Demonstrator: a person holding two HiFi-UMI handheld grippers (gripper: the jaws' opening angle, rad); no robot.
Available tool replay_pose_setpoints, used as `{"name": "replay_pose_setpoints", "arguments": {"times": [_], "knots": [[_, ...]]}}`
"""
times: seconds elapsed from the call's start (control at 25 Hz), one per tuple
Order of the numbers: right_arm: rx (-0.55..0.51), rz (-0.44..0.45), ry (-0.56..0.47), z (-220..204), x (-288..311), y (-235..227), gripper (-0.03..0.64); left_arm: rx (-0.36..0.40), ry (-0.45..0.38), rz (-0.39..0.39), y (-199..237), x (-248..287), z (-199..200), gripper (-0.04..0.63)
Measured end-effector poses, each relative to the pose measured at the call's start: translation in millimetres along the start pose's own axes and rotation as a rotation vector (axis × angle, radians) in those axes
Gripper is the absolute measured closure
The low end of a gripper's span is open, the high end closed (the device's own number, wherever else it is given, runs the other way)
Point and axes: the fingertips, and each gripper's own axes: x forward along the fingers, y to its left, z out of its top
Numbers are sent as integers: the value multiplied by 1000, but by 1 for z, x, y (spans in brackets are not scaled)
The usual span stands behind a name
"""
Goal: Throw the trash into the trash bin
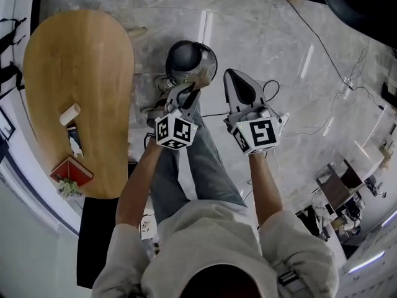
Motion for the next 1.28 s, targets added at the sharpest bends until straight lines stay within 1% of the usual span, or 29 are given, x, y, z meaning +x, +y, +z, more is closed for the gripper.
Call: {"name": "replay_pose_setpoints", "arguments": {"times": [0.08,0.16,0.4,0.44,0.48,0.56,0.64,0.72,0.76,0.84,0.88,0.92,1.04,1.16,1.28], "knots": [[9,-11,-2,-3,-3,-6,588,15,13,-27,-4,9,0,506],[22,-22,-4,-5,-5,-11,588,9,24,-42,-5,17,-1,506],[31,-25,-5,-11,-8,-13,588,-49,73,-74,-2,35,-15,504],[31,-25,-5,-11,-9,-13,588,-56,87,-86,-2,39,-18,490],[32,-25,-5,-11,-9,-13,588,-60,99,-100,-3,42,-20,431],[31,-22,-3,-10,-10,-14,588,-66,116,-121,-5,45,-21,369],[25,-16,-1,-9,-10,-13,588,-74,117,-119,-5,44,-21,354],[16,-1,1,-8,-9,-10,588,-90,101,-93,-1,39,-19,354],[9,10,2,-8,-8,-8,588,-106,89,-76,2,34,-17,365],[-7,40,7,-5,-5,-1,588,-159,50,-39,11,21,-11,506],[-14,55,11,-4,-2,4,588,-193,25,-22,17,13,-8,548],[-22,70,14,-2,0,9,588,-231,-1,-3,24,4,-4,569],[-49,123,25,5,11,30,588,-351,-71,64,50,-24,0,577],[-86,184,37,14,26,56,588,-441,-129,140,75,-51,-5,577],[-147,278,42,25,41,89,588,-518,-176,253,97,-85,-16,577]]}}
